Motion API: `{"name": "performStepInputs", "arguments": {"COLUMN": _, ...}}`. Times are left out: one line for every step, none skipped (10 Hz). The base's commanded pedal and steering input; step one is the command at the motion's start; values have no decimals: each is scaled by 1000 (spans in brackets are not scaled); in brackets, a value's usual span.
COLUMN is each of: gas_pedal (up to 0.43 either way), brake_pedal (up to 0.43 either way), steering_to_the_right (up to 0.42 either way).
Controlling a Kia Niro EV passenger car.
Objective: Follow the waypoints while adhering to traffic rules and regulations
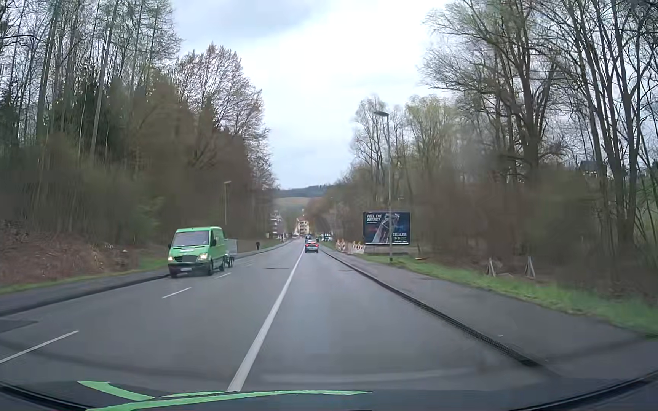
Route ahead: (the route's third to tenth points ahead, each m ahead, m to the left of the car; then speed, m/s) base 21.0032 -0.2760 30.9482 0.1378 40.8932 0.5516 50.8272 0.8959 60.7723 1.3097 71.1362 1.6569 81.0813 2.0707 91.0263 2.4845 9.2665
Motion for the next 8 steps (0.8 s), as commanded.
{"name": "performStepInputs", "arguments": {"gas_pedal": 0, "brake_pedal": 0, "steering_to_the_right": -6}}
{"name": "performStepInputs", "arguments": {"gas_pedal": 0, "brake_pedal": 0, "steering_to_the_right": -7}}
{"name": "performStepInputs", "arguments": {"gas_pedal": 0, "brake_pedal": 0, "steering_to_the_right": -7}}
{"name": "performStepInputs", "arguments": {"gas_pedal": 0, "brake_pedal": 0, "steering_to_the_right": -7}}
{"name": "performStepInputs", "arguments": {"gas_pedal": 0, "brake_pedal": 0, "steering_to_the_right": -7}}
{"name": "performStepInputs", "arguments": {"gas_pedal": 0, "brake_pedal": 0, "steering_to_the_right": -7}}
{"name": "performStepInputs", "arguments": {"gas_pedal": 0, "brake_pedal": 0, "steering_to_the_right": -7}}
{"name": "performStepInputs", "arguments": {"gas_pedal": 0, "brake_pedal": 0, "steering_to_the_right": -7}}
